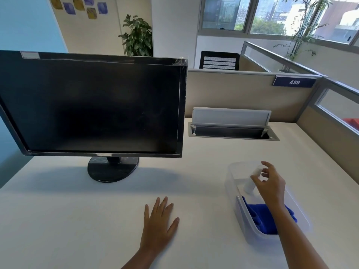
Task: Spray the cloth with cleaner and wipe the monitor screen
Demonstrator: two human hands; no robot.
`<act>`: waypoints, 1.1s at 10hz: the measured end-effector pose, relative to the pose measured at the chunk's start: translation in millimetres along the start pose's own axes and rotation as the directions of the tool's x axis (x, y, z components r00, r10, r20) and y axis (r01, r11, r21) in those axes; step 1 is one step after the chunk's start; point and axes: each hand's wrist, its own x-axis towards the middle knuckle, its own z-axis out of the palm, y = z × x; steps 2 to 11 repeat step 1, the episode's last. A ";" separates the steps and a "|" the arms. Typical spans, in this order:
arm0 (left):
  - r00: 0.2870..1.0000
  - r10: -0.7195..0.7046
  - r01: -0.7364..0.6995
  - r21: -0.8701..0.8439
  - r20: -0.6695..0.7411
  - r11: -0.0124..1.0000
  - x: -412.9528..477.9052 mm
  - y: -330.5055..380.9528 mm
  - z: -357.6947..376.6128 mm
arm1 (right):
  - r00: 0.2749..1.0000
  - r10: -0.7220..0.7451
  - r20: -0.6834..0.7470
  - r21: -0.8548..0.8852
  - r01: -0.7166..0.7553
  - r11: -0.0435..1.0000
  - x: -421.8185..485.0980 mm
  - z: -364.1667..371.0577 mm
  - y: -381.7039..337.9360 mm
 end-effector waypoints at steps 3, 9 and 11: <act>1.000 0.021 -0.021 -0.025 -0.023 0.999 1.3 1.7 3.1 | 0.999 -0.002 -0.041 -0.020 0.001 1.000 -0.2 -2.2 -8.7; 1.000 0.021 -0.021 -0.025 -0.023 0.999 1.3 1.7 3.1 | 0.999 -0.002 -0.041 -0.020 0.001 1.000 -0.2 -2.2 -8.7; 1.000 0.021 -0.021 -0.025 -0.023 0.999 1.3 1.7 3.1 | 0.999 -0.002 -0.041 -0.020 0.001 1.000 -0.2 -2.2 -8.7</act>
